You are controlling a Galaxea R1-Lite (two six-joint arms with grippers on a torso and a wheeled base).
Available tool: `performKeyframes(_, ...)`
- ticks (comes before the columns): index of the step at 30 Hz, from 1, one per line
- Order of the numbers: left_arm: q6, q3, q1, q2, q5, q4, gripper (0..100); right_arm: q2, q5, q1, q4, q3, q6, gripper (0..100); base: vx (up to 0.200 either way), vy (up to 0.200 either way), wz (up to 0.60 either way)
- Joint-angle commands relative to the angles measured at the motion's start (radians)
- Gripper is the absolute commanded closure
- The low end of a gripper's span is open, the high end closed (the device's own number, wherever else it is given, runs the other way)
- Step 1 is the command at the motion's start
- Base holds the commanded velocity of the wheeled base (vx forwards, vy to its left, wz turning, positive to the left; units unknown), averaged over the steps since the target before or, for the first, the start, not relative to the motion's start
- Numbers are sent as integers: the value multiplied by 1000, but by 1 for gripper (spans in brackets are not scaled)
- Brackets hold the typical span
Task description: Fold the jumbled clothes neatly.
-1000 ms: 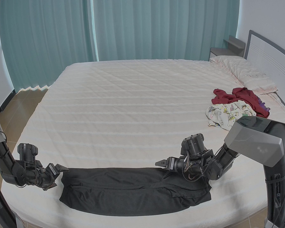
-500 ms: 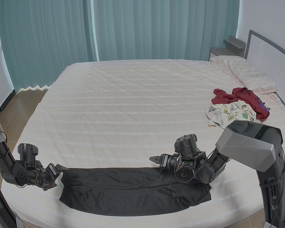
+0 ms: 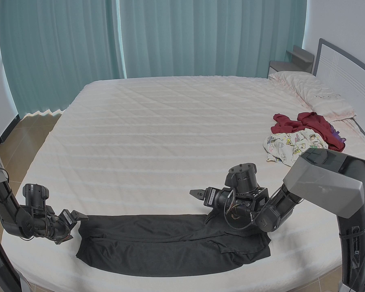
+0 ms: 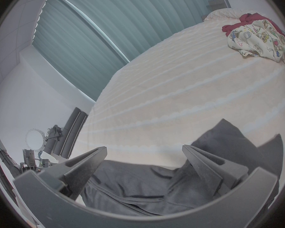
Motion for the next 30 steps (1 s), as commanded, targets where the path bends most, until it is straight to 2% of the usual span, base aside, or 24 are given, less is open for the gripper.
performKeyframes(1, 0, 0, 0, 1, 0, 0, 0, -8, -3, -42, 6, 47, -17, 0, 0, 0, 0)
performKeyframes(6, 0, 0, 2, 1, 0, 0, 0, -51, 0, -131, 8, 167, -119, 0, 0, 0, 0)
performKeyframes(15, 0, 2, 0, 3, -2, 0, 0, -111, 27, -226, 11, 282, -142, 0, 0, 0, 0)
performKeyframes(30, 0, 3, 0, 3, -2, 0, 0, -46, 52, -232, 11, 330, -165, 0, 0, 0, 0)
